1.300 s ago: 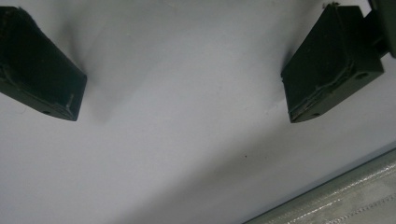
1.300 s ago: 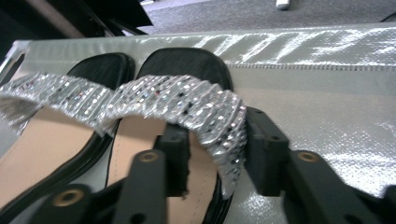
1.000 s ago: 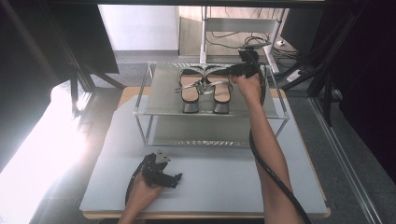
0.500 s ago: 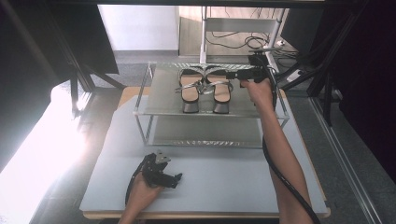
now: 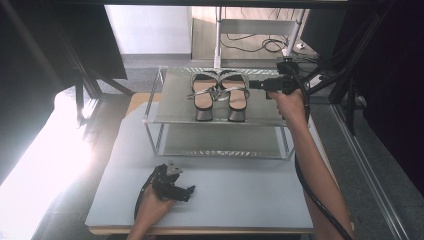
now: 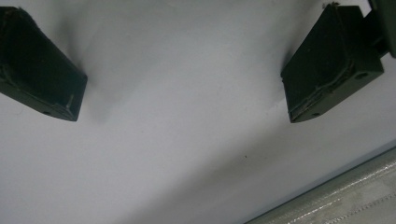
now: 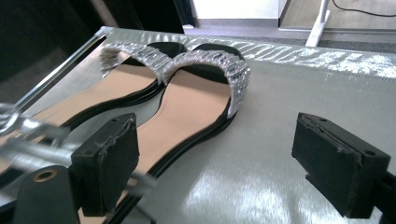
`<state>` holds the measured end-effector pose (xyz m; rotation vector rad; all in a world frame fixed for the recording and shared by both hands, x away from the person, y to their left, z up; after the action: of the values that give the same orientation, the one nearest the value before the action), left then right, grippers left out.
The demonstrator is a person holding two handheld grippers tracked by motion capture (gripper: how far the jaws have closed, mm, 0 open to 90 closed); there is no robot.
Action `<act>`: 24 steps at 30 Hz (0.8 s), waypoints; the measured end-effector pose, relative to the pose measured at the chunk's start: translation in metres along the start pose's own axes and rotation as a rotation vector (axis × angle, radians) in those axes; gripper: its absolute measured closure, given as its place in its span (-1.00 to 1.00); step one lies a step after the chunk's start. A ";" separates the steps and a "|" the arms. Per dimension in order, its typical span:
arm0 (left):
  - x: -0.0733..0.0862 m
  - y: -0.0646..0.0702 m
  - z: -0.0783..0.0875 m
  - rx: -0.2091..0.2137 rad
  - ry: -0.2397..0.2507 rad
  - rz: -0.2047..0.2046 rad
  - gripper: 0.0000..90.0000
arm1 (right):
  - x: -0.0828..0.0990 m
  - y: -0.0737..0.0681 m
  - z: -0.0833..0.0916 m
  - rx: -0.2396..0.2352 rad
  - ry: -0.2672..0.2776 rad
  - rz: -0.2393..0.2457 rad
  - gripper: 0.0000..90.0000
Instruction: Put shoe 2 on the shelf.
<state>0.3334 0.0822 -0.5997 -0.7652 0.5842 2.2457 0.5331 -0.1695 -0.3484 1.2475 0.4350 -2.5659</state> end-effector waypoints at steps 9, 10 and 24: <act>0.000 -0.001 0.000 -0.003 -0.001 -0.005 -1.00 | 0.023 -0.010 0.023 -0.062 -0.003 0.017 -0.70; 0.000 -0.001 0.000 -0.004 -0.001 -0.005 -1.00 | 0.030 -0.013 0.026 -0.077 -0.006 0.019 -0.70; 0.000 0.000 0.000 -0.001 -0.003 -0.006 -1.00 | 0.079 -0.039 0.054 -0.152 0.011 0.086 -0.72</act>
<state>0.3337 0.0825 -0.5996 -0.7635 0.5789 2.2412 0.4331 -0.1618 -0.3734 1.2003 0.5554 -2.4061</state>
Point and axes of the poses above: each handheld gripper's, and its own axes: z roughly backward along the jaws, x roughly out of its underside, y roughly to its right, the point moved 10 cm from there along -z, roughly forward along the jaws, and after that the axes turned 11 degrees about x, right-handed, at the moved point
